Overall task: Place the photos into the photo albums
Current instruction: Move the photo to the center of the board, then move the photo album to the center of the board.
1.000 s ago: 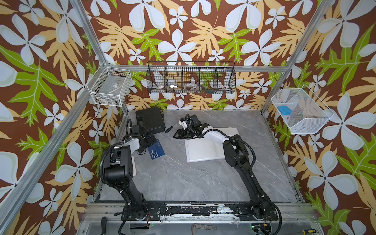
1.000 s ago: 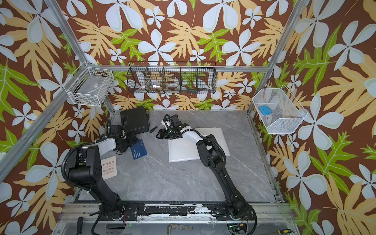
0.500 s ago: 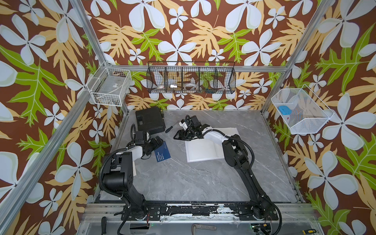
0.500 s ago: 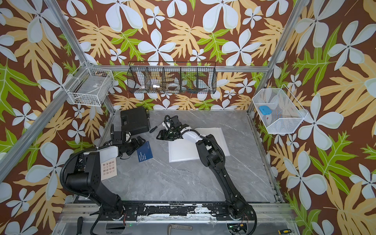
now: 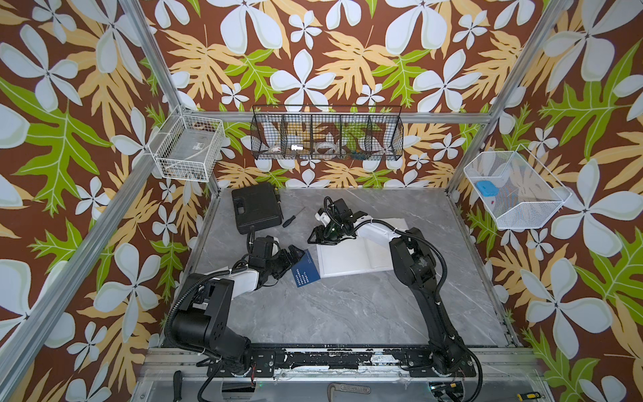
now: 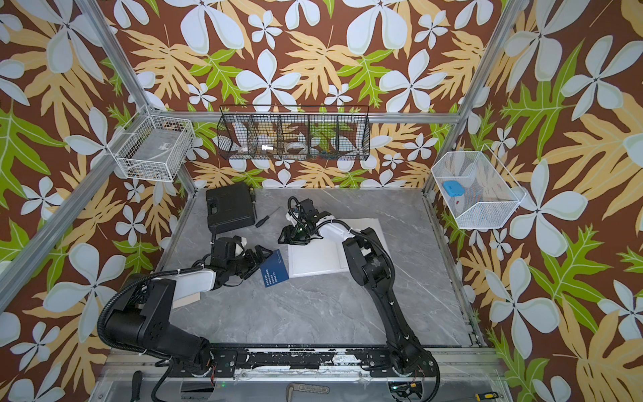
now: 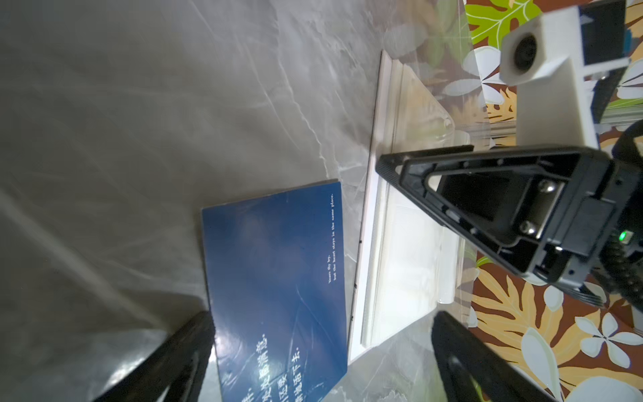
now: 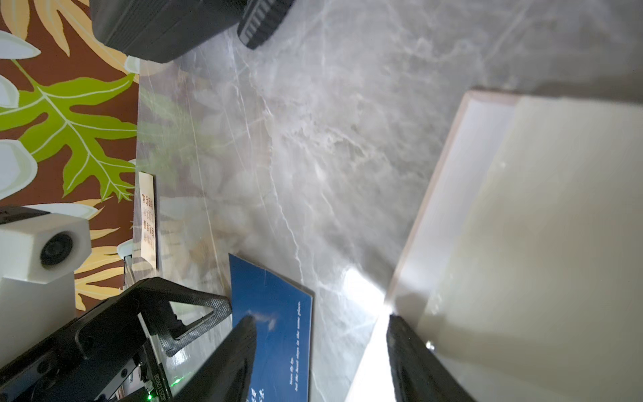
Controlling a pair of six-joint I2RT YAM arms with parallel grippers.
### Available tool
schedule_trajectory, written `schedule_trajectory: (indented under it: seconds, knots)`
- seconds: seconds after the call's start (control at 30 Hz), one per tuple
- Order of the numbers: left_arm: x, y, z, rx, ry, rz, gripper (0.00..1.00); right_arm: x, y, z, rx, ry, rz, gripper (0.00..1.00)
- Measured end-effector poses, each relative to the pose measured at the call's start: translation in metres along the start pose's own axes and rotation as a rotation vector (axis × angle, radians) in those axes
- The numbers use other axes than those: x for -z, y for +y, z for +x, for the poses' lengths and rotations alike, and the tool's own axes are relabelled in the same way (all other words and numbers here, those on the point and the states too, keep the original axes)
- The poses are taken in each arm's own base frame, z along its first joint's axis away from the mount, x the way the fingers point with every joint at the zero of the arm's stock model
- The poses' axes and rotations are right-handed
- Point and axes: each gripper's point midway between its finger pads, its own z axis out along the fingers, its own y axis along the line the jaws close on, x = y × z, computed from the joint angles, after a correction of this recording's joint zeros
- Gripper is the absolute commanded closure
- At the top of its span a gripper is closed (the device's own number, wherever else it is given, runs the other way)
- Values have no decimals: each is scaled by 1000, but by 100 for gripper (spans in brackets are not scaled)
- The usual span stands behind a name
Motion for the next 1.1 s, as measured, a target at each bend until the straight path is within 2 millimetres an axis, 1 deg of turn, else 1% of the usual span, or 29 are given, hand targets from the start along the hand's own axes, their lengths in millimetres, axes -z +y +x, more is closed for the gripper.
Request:
schedule_trajectory:
  seconds: [0.13,0.3,0.37,0.43,0.53,0.63,0.77,0.9,1.1]
  knots:
    - [0,-1,-3,0,13,-43,0,8,-3,15,16,24,3,44]
    - [-4,1,-14,-101,37,-127,0,11,1,34,39,50,7,44]
    - [-6,3,-19,-145,46,-155,0,11,4,43,42,62,14,44]
    - [-7,7,-26,-171,49,-172,0,9,7,48,52,65,19,42]
    - [-3,14,-35,-188,39,-178,0,2,11,56,64,68,16,40]
    - [-1,19,-38,-192,39,-160,0,-1,12,58,47,46,19,37]
    - [-4,17,-38,-221,41,-124,0,-4,13,55,16,25,2,37]
    - [-5,16,-37,-238,30,-98,0,-13,18,45,34,-5,-39,37]
    - [-8,18,-35,-245,30,-68,0,-20,25,37,55,-11,-60,37]
